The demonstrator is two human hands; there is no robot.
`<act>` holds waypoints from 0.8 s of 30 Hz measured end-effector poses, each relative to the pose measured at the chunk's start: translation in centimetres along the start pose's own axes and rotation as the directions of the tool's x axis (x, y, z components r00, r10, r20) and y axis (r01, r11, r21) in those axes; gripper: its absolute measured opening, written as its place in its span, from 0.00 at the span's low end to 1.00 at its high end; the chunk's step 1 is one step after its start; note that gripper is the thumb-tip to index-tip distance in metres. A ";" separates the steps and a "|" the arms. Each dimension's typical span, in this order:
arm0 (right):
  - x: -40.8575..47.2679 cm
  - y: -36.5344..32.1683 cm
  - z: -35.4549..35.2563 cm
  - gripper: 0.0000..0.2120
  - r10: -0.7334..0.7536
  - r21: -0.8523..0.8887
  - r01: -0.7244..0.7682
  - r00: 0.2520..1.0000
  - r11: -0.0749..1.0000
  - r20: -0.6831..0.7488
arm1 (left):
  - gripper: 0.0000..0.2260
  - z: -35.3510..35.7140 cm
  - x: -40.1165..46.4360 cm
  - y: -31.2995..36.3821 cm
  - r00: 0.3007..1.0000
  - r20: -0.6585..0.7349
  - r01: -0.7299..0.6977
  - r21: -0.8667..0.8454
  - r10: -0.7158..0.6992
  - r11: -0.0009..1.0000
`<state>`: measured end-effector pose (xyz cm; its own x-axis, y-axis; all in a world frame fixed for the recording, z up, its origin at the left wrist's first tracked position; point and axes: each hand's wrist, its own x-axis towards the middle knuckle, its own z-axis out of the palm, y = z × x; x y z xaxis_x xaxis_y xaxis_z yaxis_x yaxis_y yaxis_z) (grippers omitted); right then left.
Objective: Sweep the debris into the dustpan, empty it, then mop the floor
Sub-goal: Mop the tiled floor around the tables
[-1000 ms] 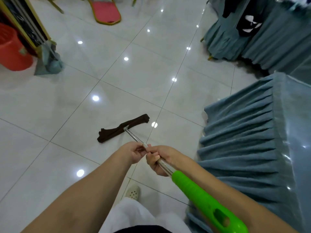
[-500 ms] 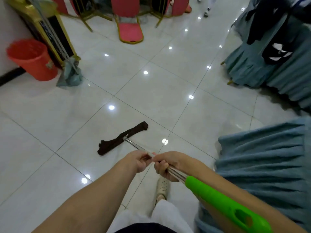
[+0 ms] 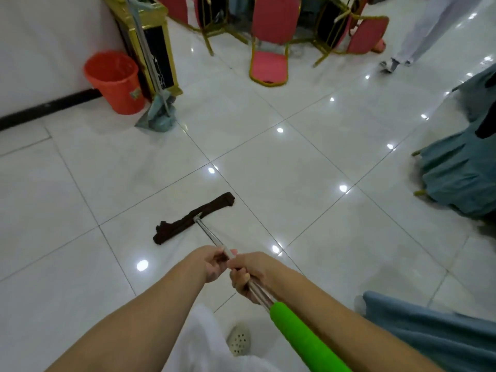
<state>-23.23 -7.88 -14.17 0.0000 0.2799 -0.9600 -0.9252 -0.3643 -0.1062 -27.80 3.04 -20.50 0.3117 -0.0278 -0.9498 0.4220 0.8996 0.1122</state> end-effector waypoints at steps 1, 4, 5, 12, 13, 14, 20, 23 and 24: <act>0.5 -0.9 0.8 0.13 -0.001 -0.028 0.001 1.000 1.000 -0.004 | 0.09 -0.1 0.2 0.9 1.000 -0.004 -0.005 -0.032 0.005 0.999; 1.9 -4.1 3.3 0.13 -0.001 -0.150 -0.004 0.999 0.989 -0.034 | 0.10 -0.1 0.7 4.3 1.000 -0.001 -0.020 -0.103 0.020 0.994; 2.2 -5.4 4.0 0.13 0.004 -0.186 -0.009 1.000 0.983 -0.031 | 0.11 0.0 0.9 5.6 1.000 0.009 -0.017 -0.116 0.019 0.993; 3.2 -14.8 9.4 0.11 -0.003 -0.243 -0.001 1.000 0.970 -0.014 | 0.11 0.8 3.2 15.8 0.998 0.017 -0.059 -0.232 0.064 0.971; 3.4 -16.2 10.4 0.11 0.000 -0.255 -0.004 1.000 0.967 -0.018 | 0.11 0.8 3.4 17.4 0.997 0.017 -0.067 -0.241 0.074 0.968; 3.6 -17.6 11.5 0.11 0.007 -0.271 -0.013 1.000 0.963 -0.022 | 0.12 0.7 3.5 19.0 0.996 0.023 -0.074 -0.247 0.082 0.966; 4.9 -26.2 18.2 0.10 0.025 -0.409 -0.037 0.999 0.912 -0.034 | 0.14 0.5 3.8 29.1 0.995 0.060 -0.057 -0.292 0.078 0.955; 5.5 -29.9 20.3 0.08 0.059 -0.496 -0.075 0.997 0.865 -0.048 | 0.13 1.0 4.1 32.6 0.993 0.064 -0.068 -0.349 0.096 0.935; 5.8 -31.0 20.9 0.09 0.067 -0.516 -0.081 0.997 0.853 -0.045 | 0.13 1.2 4.1 33.6 0.992 0.063 -0.076 -0.364 0.106 0.928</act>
<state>-2.44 23.62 -11.05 -0.0448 0.2146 -0.9757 -0.5932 -0.7916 -0.1469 -11.33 32.60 -20.28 0.4078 0.0407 -0.9121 0.0578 0.9958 0.0703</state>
